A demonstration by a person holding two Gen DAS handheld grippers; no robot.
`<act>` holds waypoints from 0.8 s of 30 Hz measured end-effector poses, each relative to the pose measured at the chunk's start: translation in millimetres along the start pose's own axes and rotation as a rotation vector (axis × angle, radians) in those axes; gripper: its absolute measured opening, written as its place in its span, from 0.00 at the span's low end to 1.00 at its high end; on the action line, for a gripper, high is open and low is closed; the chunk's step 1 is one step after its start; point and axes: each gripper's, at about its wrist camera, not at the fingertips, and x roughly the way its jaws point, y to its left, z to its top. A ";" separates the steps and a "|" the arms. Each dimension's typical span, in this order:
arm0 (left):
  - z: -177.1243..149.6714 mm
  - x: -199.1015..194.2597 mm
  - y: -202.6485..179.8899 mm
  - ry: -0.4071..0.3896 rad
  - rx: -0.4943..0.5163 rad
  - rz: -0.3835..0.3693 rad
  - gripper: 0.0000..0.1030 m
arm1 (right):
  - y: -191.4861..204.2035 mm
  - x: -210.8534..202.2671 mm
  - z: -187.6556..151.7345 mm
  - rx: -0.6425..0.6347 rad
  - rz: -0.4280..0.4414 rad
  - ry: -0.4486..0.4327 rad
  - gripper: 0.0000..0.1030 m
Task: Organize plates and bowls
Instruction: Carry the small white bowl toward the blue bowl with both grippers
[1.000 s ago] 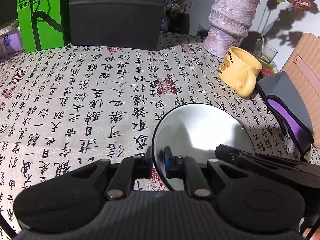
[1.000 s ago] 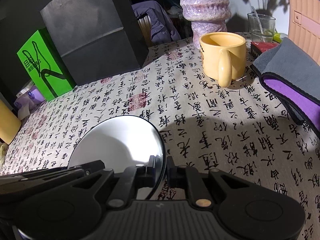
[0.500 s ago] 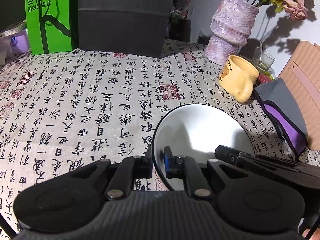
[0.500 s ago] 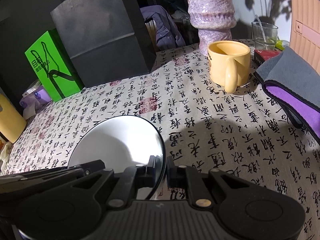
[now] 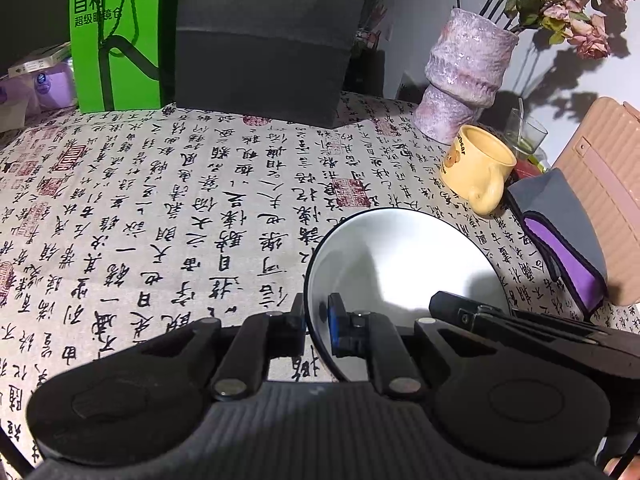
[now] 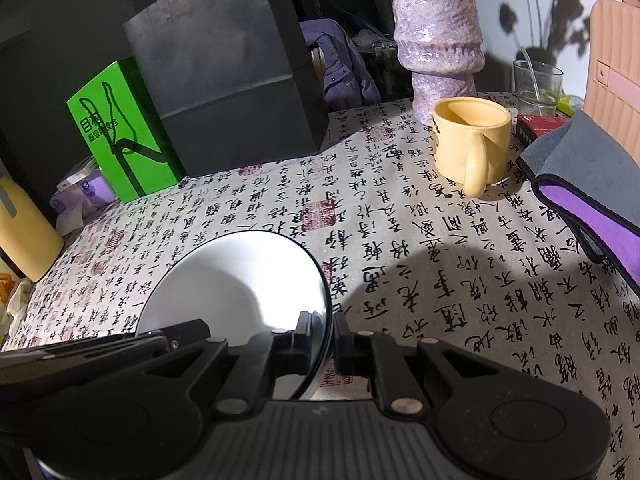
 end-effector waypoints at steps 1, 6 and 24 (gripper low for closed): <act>-0.2 -1.6 1.4 -0.001 -0.002 0.000 0.11 | 1.8 -1.1 -0.3 -0.002 0.000 -0.001 0.10; -1.5 -9.5 7.5 -0.011 -0.008 -0.001 0.11 | 9.0 -6.0 -1.9 -0.010 0.003 -0.008 0.10; -10.7 -39.6 41.0 -0.045 -0.055 0.003 0.11 | 46.3 -20.4 -12.2 -0.053 0.017 -0.016 0.10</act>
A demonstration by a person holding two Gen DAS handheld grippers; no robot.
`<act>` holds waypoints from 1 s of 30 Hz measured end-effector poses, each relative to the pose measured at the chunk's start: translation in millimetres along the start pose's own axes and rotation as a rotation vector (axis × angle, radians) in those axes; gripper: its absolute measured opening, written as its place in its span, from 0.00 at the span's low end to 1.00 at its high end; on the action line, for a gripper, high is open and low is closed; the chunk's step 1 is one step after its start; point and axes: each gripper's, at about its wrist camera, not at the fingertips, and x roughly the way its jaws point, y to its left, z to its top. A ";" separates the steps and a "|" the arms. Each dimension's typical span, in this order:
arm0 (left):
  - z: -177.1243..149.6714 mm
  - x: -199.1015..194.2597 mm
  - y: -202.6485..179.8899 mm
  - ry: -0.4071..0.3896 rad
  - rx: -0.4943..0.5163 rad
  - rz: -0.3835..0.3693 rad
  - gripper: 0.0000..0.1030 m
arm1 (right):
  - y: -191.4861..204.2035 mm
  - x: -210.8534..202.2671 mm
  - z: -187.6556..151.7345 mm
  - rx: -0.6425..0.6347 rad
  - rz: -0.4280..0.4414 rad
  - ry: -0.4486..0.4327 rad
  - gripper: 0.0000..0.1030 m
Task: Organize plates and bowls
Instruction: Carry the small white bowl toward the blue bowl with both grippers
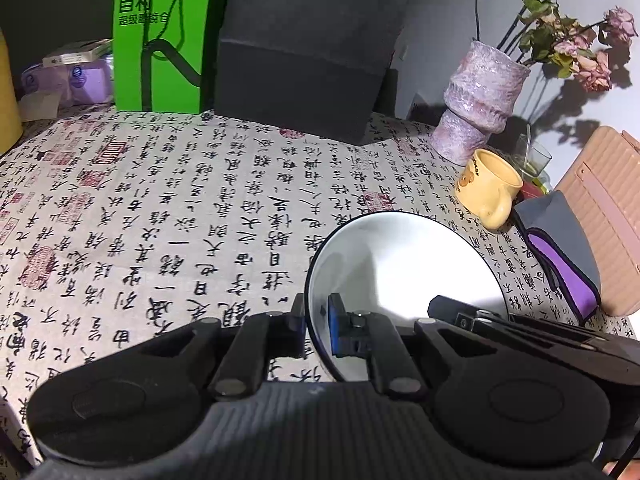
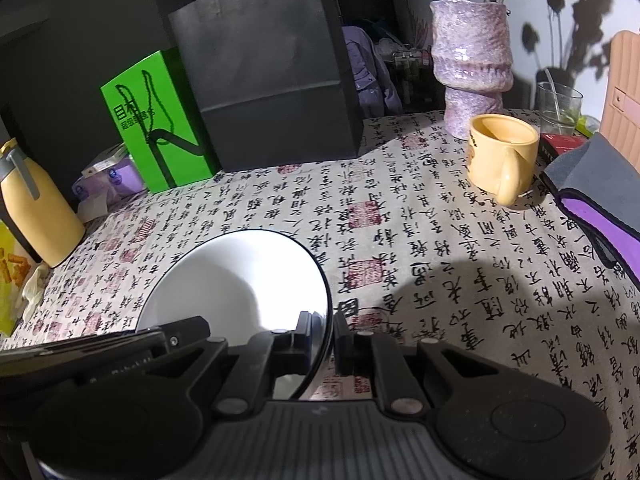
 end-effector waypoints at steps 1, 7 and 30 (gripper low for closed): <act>0.0 -1.6 2.8 -0.003 -0.003 0.001 0.11 | 3.1 -0.6 -0.6 -0.002 0.002 0.000 0.10; -1.4 -11.2 19.9 -0.012 -0.026 0.007 0.11 | 21.5 -2.1 -4.0 -0.023 0.010 0.002 0.10; -9.4 -49.5 79.4 -0.046 -0.104 0.026 0.11 | 88.5 -10.0 -18.6 -0.094 0.044 0.003 0.10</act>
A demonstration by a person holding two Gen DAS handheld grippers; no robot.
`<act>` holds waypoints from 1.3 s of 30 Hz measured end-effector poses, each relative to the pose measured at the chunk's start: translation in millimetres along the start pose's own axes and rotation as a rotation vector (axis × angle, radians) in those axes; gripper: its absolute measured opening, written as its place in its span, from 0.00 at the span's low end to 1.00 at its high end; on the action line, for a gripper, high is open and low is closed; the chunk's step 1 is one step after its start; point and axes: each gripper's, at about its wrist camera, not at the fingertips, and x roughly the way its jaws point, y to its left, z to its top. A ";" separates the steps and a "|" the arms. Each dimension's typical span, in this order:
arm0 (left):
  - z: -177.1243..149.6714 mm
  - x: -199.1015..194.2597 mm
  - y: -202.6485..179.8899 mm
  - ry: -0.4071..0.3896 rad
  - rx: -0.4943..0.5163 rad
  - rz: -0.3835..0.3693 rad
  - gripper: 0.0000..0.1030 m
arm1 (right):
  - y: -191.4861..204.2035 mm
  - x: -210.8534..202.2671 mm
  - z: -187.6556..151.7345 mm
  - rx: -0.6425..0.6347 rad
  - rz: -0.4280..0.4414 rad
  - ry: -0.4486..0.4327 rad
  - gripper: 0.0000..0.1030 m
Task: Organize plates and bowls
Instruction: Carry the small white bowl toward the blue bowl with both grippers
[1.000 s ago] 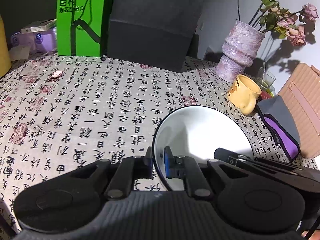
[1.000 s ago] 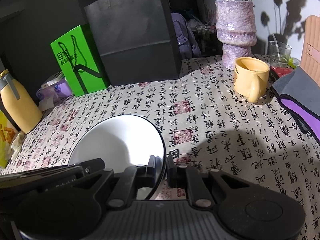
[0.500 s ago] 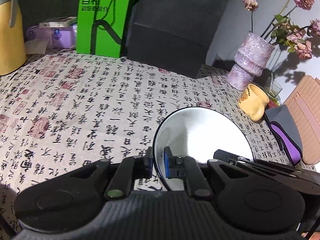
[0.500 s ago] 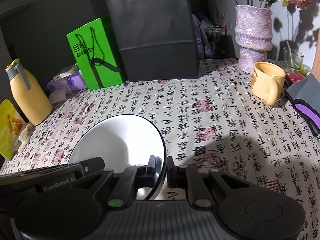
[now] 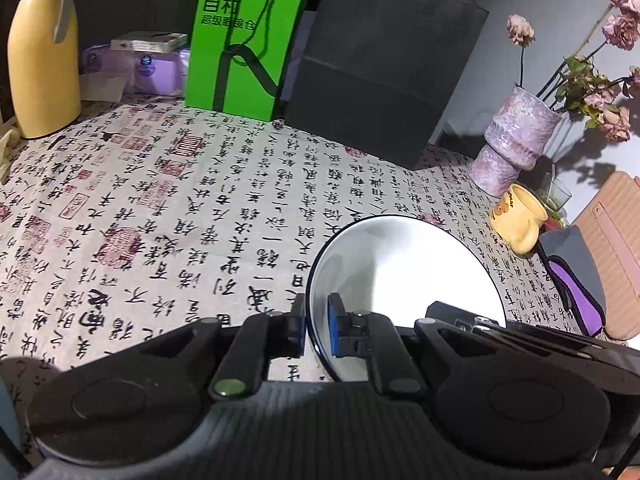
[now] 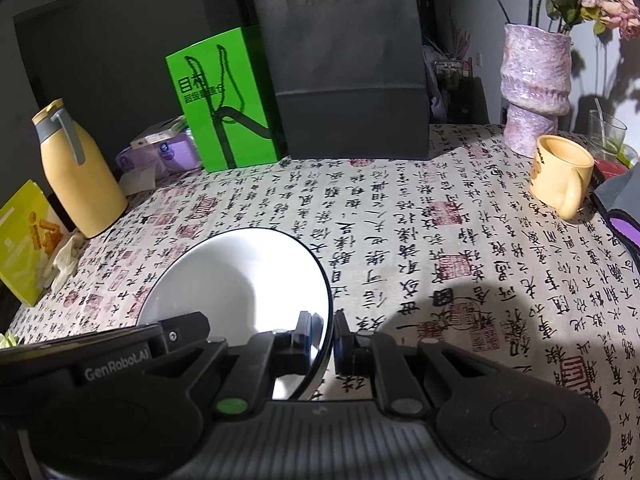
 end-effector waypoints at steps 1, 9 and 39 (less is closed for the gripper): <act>-0.1 -1.6 2.5 -0.002 -0.004 0.001 0.11 | 2.8 -0.7 -0.6 -0.004 0.001 -0.001 0.10; -2.0 -16.1 20.5 -0.021 -0.023 0.008 0.11 | 23.9 -5.2 -4.6 -0.024 0.013 -0.007 0.10; -13.0 -65.9 82.5 -0.090 -0.088 0.043 0.11 | 95.6 -16.9 -20.6 -0.090 0.060 -0.023 0.10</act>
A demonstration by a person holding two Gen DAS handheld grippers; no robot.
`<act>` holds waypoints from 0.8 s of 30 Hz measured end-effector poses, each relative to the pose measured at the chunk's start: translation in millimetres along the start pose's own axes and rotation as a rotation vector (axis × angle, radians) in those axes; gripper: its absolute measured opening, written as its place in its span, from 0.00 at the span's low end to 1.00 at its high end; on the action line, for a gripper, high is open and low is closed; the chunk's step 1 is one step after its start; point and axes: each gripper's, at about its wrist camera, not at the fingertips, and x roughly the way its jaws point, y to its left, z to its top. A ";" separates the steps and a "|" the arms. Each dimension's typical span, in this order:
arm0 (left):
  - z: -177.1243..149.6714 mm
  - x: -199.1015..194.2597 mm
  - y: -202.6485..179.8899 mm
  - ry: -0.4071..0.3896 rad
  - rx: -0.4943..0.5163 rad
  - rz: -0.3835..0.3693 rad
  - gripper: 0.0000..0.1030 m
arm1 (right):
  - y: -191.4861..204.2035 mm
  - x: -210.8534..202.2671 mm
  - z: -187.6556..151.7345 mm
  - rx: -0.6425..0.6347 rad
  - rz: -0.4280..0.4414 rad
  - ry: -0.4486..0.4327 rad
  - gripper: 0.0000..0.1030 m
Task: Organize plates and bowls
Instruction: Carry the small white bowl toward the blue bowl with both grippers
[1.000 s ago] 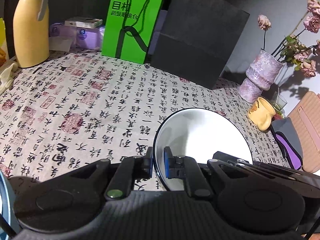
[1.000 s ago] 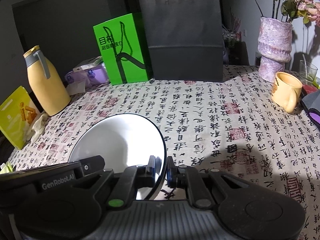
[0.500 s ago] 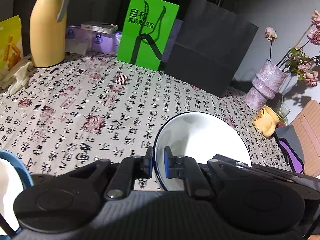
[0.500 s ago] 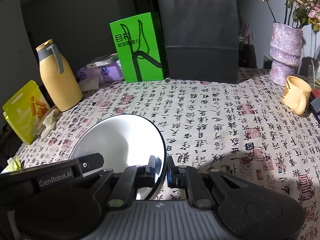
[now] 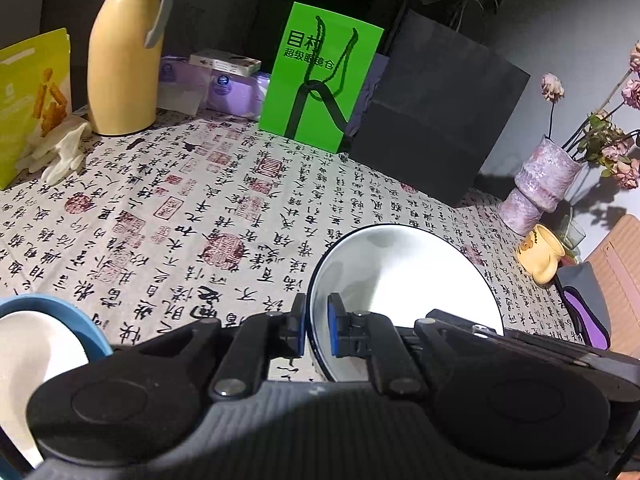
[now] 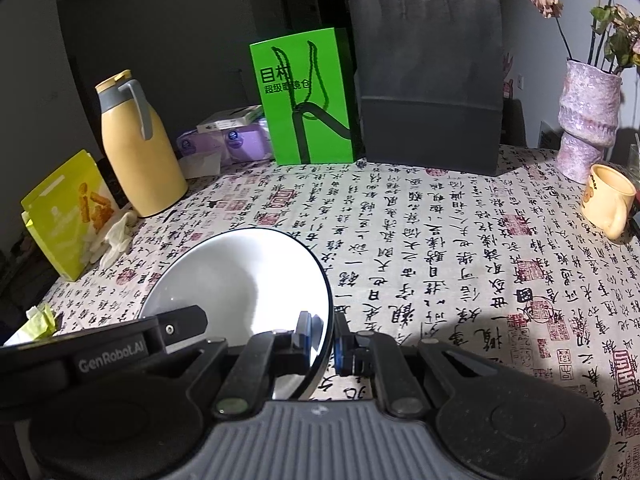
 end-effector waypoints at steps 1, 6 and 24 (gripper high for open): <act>-0.2 -1.4 1.8 -0.002 -0.002 0.000 0.11 | 2.3 -0.3 -0.3 -0.003 0.001 -0.001 0.10; -0.1 -8.7 11.6 -0.009 -0.012 0.005 0.11 | 12.4 -2.1 -1.3 -0.016 0.010 -0.004 0.10; -3.4 -40.1 59.5 -0.030 -0.066 0.036 0.11 | 59.6 -6.4 -9.0 -0.071 0.055 -0.003 0.10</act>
